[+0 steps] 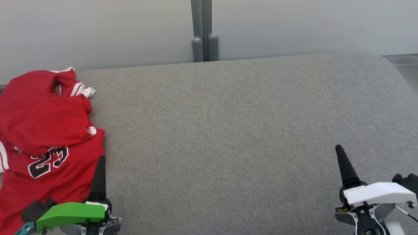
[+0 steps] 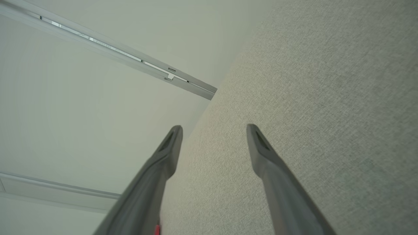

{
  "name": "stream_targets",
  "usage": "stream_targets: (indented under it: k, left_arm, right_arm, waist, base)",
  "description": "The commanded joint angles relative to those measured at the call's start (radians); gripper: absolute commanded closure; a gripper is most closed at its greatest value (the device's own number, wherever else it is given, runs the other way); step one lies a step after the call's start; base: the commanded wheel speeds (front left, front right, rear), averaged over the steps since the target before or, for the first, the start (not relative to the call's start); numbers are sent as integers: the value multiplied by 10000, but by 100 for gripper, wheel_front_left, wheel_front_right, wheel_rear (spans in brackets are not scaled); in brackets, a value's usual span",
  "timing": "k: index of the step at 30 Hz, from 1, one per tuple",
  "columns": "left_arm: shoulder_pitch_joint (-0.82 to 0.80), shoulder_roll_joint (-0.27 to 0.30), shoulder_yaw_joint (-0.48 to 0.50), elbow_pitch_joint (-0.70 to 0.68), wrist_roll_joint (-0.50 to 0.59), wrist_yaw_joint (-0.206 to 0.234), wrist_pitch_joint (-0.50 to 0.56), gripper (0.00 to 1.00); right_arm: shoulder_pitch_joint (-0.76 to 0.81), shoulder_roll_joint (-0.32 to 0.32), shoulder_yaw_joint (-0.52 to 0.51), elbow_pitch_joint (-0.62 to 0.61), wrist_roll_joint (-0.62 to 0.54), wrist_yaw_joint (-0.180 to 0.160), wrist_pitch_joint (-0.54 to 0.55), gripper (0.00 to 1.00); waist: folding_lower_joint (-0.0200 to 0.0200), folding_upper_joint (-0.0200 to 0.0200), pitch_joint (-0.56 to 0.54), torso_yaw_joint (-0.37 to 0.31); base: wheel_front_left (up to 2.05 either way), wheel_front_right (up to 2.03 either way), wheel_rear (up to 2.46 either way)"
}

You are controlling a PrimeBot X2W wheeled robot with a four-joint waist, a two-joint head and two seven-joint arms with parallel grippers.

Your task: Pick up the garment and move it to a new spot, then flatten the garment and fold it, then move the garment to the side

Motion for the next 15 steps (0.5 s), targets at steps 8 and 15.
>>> stream_targets:
  k: [8,15]
  left_arm:
    - [61,104,-155,-216,2296,-24,-386,0]
    - [137,85,-212,-248,3686,-39,-632,0]
  right_arm:
    - [31,-110,194,-560,-2339,4,-412,0]
    - [95,-141,415,-508,-3604,4,-675,0]
  waist:
    - [0,-1,-7,41]
    - [0,-1,-10,74]
  base:
    - [0,0,0]
    - [0,0,0]
